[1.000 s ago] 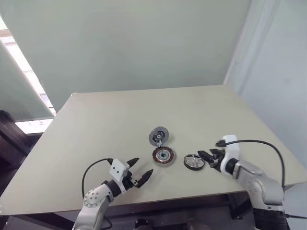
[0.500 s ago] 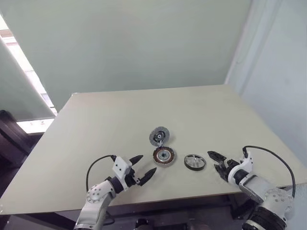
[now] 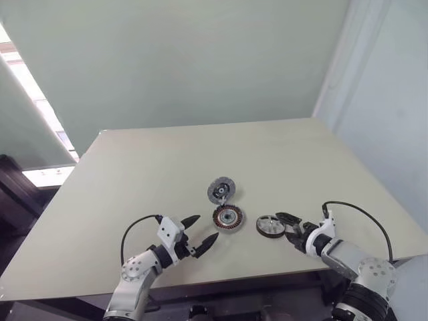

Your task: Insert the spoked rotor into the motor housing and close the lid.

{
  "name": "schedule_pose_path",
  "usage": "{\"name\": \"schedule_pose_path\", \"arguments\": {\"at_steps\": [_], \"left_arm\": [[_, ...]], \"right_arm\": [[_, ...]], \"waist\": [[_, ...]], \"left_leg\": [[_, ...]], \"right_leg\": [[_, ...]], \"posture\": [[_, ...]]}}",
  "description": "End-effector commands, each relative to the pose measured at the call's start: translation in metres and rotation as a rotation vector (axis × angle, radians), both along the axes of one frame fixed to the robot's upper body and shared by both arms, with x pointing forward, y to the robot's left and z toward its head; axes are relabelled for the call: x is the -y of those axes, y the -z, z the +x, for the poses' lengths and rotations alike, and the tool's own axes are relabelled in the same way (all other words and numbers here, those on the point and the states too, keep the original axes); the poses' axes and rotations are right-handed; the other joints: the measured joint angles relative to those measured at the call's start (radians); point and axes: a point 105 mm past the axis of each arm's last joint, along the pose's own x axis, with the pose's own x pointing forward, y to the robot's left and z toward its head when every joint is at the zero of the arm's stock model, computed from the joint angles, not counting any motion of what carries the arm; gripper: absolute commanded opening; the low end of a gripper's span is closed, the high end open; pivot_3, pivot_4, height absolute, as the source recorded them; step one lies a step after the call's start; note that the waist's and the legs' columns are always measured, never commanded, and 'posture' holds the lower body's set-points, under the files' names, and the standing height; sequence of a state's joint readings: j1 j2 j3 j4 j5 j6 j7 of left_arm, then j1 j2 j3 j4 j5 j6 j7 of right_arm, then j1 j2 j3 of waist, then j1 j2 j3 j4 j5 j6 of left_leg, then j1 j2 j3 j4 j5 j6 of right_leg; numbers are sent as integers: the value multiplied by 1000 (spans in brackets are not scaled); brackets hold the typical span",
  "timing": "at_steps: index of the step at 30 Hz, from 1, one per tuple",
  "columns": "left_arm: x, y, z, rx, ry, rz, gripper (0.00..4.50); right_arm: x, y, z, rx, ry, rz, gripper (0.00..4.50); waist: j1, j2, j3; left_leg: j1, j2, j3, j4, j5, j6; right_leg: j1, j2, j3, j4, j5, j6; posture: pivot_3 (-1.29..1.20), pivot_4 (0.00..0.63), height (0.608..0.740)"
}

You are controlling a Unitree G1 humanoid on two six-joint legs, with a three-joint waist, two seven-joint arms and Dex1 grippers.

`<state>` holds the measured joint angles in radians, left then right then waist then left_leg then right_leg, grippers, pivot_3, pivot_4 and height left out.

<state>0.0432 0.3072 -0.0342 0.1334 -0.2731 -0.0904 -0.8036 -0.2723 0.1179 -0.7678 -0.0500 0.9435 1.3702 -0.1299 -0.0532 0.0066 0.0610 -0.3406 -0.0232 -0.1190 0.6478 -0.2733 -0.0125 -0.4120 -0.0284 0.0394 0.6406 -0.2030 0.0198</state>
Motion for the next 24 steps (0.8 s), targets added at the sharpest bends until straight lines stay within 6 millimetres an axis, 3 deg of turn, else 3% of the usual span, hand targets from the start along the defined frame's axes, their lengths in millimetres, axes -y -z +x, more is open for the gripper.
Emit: {"name": "schedule_pose_path", "arguments": {"at_steps": [1, 4, 7, 16, 18, 24], "left_arm": [[1, -10, 2, 42, 5, 3, 4500], [1, -11, 2, 43, 3, 2, 4500], [1, -11, 2, 44, 1, 2, 4500], [1, -10, 2, 43, -6, -3, 4500], [1, -9, 2, 43, -8, -3, 4500], [-2, -8, 1, 39, -17, -3, 4500]], "right_arm": [[-39, -1, -4, 8, -64, 104, 4482], [-40, 2, -4, 0, -63, 96, 4482], [-39, 3, -5, -3, -60, 88, 3905], [-33, 6, -4, -9, -38, 63, 667], [-32, 5, -4, -2, -37, 65, 409], [-32, -13, 4, 74, -24, 107, 409]], "waist": [[0, 0, 0], [0, 0, 0], [0, 0, 0], [-1, 1, 0], [0, 0, -1], [-1, 1, -1]], "left_leg": [[0, 0, 0, 0, 0, 0], [0, 0, 0, 0, 0, 0], [0, 0, 0, 0, 0, 0], [-1, 0, 0, -2, 0, 0], [0, 0, 0, -2, 0, 0], [0, 1, 0, -2, 0, 0]], "right_leg": [[0, 0, 0, 0, 0, 0], [0, 0, 0, 0, 0, 0], [0, 0, 0, 0, 0, 0], [-1, 0, 0, -1, 0, 0], [1, 0, 0, -1, 0, 0], [-1, 0, 0, -1, 0, 0]], "posture": [[0, 0, 740], [0, 0, 740], [0, 0, 740], [0, 0, 740], [0, 0, 740], [0, 0, 740]]}}
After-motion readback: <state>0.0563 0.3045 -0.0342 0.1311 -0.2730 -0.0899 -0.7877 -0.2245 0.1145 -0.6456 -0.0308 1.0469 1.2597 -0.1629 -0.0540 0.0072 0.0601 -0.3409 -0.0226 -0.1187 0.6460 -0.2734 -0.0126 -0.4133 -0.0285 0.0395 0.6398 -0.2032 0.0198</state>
